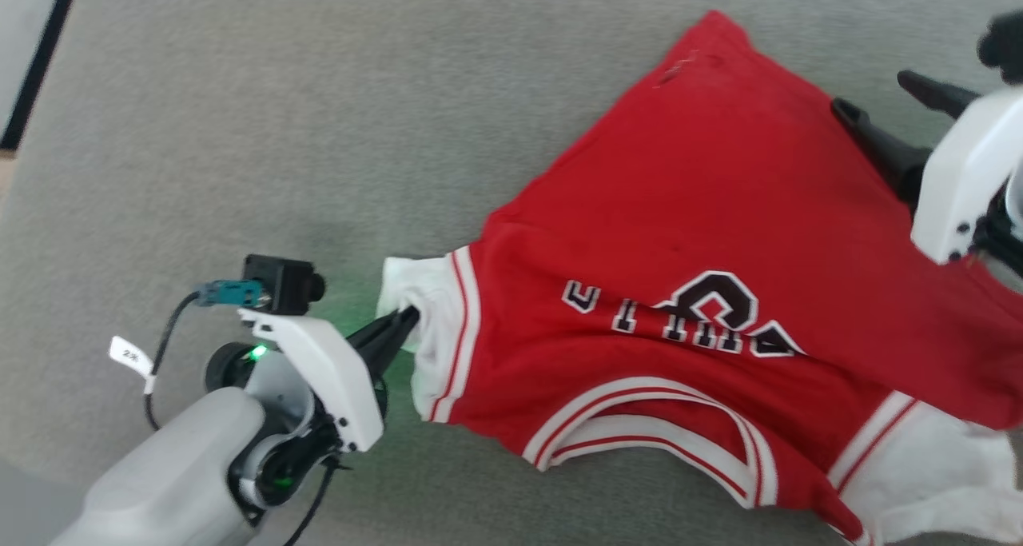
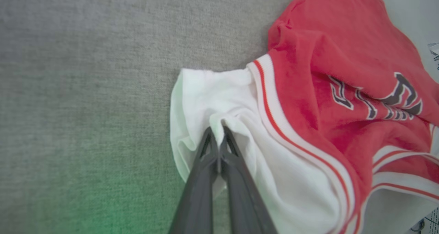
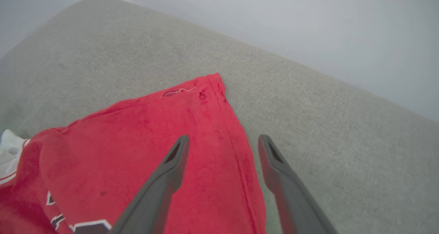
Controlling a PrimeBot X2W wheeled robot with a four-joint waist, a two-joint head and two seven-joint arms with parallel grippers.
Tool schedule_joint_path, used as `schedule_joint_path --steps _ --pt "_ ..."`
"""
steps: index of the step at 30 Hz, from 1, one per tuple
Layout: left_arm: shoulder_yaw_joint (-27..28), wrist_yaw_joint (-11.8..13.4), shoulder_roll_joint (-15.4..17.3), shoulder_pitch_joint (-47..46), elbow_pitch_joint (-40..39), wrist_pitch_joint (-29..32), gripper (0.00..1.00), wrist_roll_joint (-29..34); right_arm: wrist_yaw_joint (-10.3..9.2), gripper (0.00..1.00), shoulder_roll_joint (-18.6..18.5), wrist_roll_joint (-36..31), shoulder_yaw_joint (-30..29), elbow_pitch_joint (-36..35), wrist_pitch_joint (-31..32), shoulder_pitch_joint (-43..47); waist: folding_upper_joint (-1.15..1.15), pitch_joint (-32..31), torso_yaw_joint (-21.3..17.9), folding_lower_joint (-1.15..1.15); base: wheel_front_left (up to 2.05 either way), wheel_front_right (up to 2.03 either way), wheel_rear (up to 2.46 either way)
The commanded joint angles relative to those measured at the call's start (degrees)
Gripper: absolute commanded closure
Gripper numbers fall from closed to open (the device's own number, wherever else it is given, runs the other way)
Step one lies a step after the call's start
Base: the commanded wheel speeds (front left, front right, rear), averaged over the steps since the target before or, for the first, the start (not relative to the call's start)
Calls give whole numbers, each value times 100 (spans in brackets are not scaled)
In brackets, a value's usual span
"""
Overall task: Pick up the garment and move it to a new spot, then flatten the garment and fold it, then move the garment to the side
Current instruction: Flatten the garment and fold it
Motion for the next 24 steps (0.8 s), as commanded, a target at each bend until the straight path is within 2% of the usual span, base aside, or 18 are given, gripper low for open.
schedule_joint_path --steps 1,8,16,24 --pt "-48 -59 -101 -115 75 27 100 77 -2 0 -91 88 163 219 -60 -251 0 82 270 0 0 0 0" --pt "-232 -351 -596 -414 468 48 100 197 -2 0 -486 390 1052 1615 -114 -1372 0 245 846 0 0 0 0" --pt "-376 -658 -1096 -706 1015 15 100 206 -2 0 -635 684 2061 3096 276 -2483 0 472 1401 0 0 0 0" --pt "-469 -787 -1341 -834 1354 -37 100 144 -3 0 -647 841 2891 4121 884 -2671 0 586 1620 0 0 0 0"
